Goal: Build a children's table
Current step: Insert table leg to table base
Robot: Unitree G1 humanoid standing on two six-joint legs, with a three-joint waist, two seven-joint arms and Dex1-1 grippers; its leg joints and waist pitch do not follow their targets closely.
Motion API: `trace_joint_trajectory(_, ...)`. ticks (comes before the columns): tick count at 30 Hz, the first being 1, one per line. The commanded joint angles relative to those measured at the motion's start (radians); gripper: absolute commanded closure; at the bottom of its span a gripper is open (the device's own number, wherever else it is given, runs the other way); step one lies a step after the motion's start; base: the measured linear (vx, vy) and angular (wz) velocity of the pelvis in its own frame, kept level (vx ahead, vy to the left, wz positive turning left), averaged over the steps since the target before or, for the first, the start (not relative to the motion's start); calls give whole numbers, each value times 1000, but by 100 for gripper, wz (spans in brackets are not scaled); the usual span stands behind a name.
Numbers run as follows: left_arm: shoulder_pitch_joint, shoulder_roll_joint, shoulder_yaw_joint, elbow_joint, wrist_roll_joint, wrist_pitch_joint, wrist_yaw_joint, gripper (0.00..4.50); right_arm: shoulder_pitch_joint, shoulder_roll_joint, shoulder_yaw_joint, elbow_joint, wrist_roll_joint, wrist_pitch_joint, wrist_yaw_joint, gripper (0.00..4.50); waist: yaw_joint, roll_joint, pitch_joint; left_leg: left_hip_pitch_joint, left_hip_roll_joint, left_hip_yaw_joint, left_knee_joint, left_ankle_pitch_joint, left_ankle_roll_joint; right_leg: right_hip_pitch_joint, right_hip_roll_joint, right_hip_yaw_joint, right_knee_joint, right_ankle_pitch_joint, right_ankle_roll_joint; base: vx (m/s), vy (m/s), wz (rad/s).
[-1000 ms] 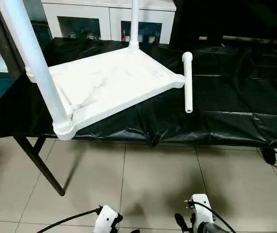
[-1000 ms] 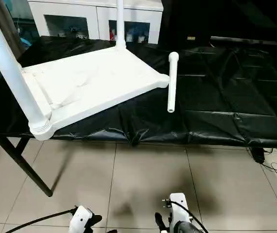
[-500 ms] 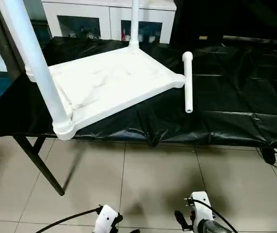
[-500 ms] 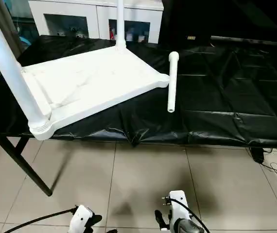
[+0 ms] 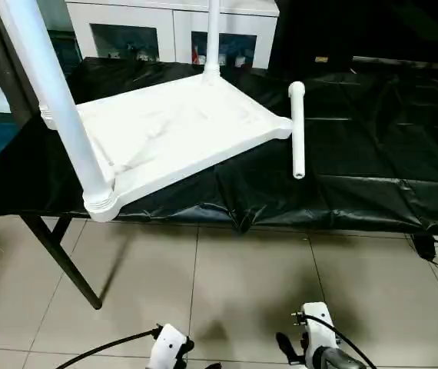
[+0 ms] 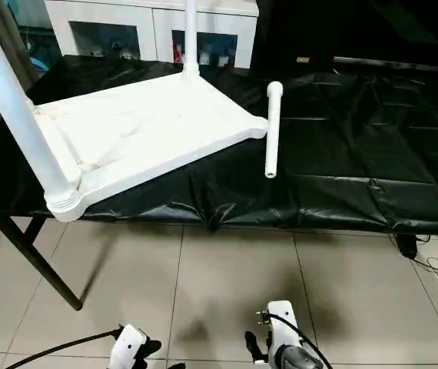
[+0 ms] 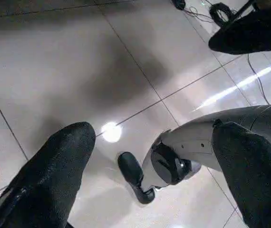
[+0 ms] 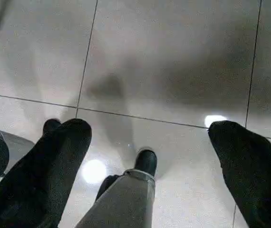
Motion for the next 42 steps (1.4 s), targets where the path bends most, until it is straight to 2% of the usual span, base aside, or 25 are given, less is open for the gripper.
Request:
trace_joint_trajectory(1, -233, 80, 144, 133, -60, 343, 510, 3, -10, -3, -8, 9, -6, -7, 4, 0, 6, -5, -21, 21, 75, -23, -98, -231, 91, -3, -68, 21, -67, 87, -270, 0, 0, 0)
trace_joint_trajectory(2, -233, 81, 145, 133, -60, 342, 510, 3, -10, -2, -8, 9, -6, -7, 4, 0, 6, -5, -21, 21, 74, -23, -98, -231, 92, -3, -68, 21, -67, 88, -270, 0, 0, 0)
trace_joint_trajectory(3, -235, 82, 152, 133, -66, 332, 520, 3, -11, -1, -8, 9, -7, -7, 3, 0, -7, 1, -34, 22, 78, -20, -87, -261, 66, 5, -46, 17, -43, 149, -268, 0, 0, 0)
trace_joint_trajectory(4, -238, 84, 160, 131, -71, 319, 537, 3, -11, -1, -9, 9, -7, -7, 2, 0, 1, -4, -26, 20, 67, -23, -92, -261, 99, -1, -59, 16, -61, 132, -253, 0, 0, 0)
trace_joint_trajectory(5, -245, 92, 179, 130, -82, 291, 579, 3, -11, 0, -10, 9, -8, -8, 1, 0, 3, -4, -22, 13, 66, -26, -95, -239, 104, -1, -66, 18, -64, 118, -248, 0, 0, 0)
trace_joint_trajectory(6, -254, 102, 208, 127, -101, 256, 630, 3, -11, 1, -11, 9, -9, -8, 0, 0, 1, -5, -23, 10, 65, -25, -95, -217, 102, 3, -64, 15, -65, 104, -241, 0, 0, 0)
trace_joint_trajectory(7, -263, 113, 233, 123, -119, 225, 667, 3, -12, 2, -12, 9, -10, -9, 0, 0, 2, -7, -27, 17, 68, -24, -92, -189, 93, -2, -58, 15, -64, 113, -247, 0, 0, 0)
trace_joint_trajectory(8, -271, 122, 252, 120, -133, 203, 686, 3, -12, 2, -13, 9, -11, -9, -1, 0, 3, -7, -27, 19, 68, -23, -91, -183, 94, -2, -57, 15, -62, 123, -251, 0, 0, 0)
trace_joint_trajectory(10, -292, 136, 275, 113, -156, 182, 663, 3, -12, 4, -13, 9, -13, -9, -1, 0, 5, -6, -27, 20, 68, -22, -90, -167, 100, -3, -56, 15, -59, 149, -259, 0, 0, 0)
trace_joint_trajectory(12, -296, 138, 256, 104, -163, 196, 652, 3, -12, 5, -12, 9, -14, -10, -1, 0, 9, -6, -28, 21, 70, -22, -89, -158, 102, -2, -58, 15, -58, 165, -267, 0, 0, 0)
trace_joint_trajectory(15, -294, 125, 154, 72, -166, 282, 623, 3, -13, 8, -12, 10, -16, -12, -2, 0, 14, -7, -27, 23, 70, -21, -90, -164, 99, -2, -59, 16, -58, 170, -266, 0, 0, 0)
trace_joint_trajectory(18, -294, 115, 113, 58, -148, 265, 587, 3, -14, 9, -10, 10, -21, -17, 2, 0, 18, -5, -25, 24, 71, -21, -93, -187, 88, -3, -60, 17, -62, 140, -261, 0, 0, 0)
trace_joint_trajectory(21, -313, 106, 145, 47, -186, 237, 584, 3, -14, 10, -9, 10, -24, -22, 4, 0, 22, -5, -25, 25, 71, -21, -95, -200, 72, -4, -60, 17, -63, 125, -254, 0, 0, 0)
trace_joint_trajectory(22, -335, 99, 183, 33, -229, 217, 572, 3, -13, 11, -9, 9, -26, -27, 4, 0, 23, -7, -25, 26, 71, -21, -94, -199, 71, -4, -60, 18, -63, 127, -253, 0, 0, 0)
trace_joint_trajectory(24, -360, 96, 194, 21, -245, 196, 545, 3, -13, 11, -4, 8, -31, -36, 5, 0, 28, -6, -26, 27, 71, -21, -93, -184, 68, -4, -60, 18, -60, 151, -254, 0, 0, 0)
trace_joint_trajectory(26, -369, 100, 175, 21, -225, 191, 540, 3, -13, 12, -2, 8, -34, -40, 5, 0, 31, -8, -26, 26, 71, -20, -92, -170, 72, -3, -60, 17, -58, 175, -253, 0, 0, 0)
trace_joint_trajectory(28, -394, 115, 112, 45, -154, 256, 554, 3, -13, 12, 0, 8, -40, -47, 6, 0, 30, -9, -27, 26, 70, -20, -91, -156, 74, -1, -60, 16, -55, 201, -251, 0, 0, 0)
trace_joint_trajectory(29, -403, 119, 98, 52, -138, 271, 560, 3, -14, 12, 1, 7, -43, -49, 5, 0, 29, -14, -28, 25, 69, -20, -89, -146, 78, 0, -59, 16, -54, 217, -250, 0, 0, 0)
trace_joint_trajectory(33, -439, 116, 113, 63, -157, 343, 556, 3, -15, 13, 4, 8, -52, -55, 6, 0, 30, -15, -27, 25, 69, -20, -88, -131, 87, 1, -60, 15, -51, 228, -255, 0, 0, 0)
trace_joint_trajectory(34, -453, 103, 128, 67, -183, 394, 529, 3, -16, 14, 4, 8, -55, -56, 6, 0, 30, -15, -27, 25, 69, -20, -87, -131, 88, 1, -60, 15, -52, 227, -256, 0, 0, 0)
trace_joint_trajectory(37, -447, 70, 109, 67, -185, 428, 461, 3, -18, 16, 6, 9, -60, -59, 7, 0, 30, -13, -27, 26, 69, -19, -86, -125, 92, 1, -61, 16, -52, 227, -264, 0, 0, 0)
trace_joint_trajectory(39, -435, 54, 80, 65, -166, 434, 422, 3, -20, 17, 6, 10, -63, -60, 8, 0, 30, -11, -27, 26, 69, -19, -86, -123, 91, 2, -61, 15, -51, 230, -267, 0, 0, 0)
trace_joint_trajectory(40, -422, 46, 67, 58, -156, 411, 420, 3, -21, 18, 4, 9, -62, -66, 11, 0, 30, -13, -26, 27, 69, -19, -87, -126, 91, 1, -61, 15, -53, 227, -267, 0, 0, 0)
trace_joint_trajectory(42, -407, 38, 67, 47, -155, 372, 425, 3, -21, 20, 2, 8, -62, -79, 17, 0, 30, -8, -27, 26, 70, -20, -88, -142, 87, 2, -62, 16, -52, 224, -269, 0, 0, 0)
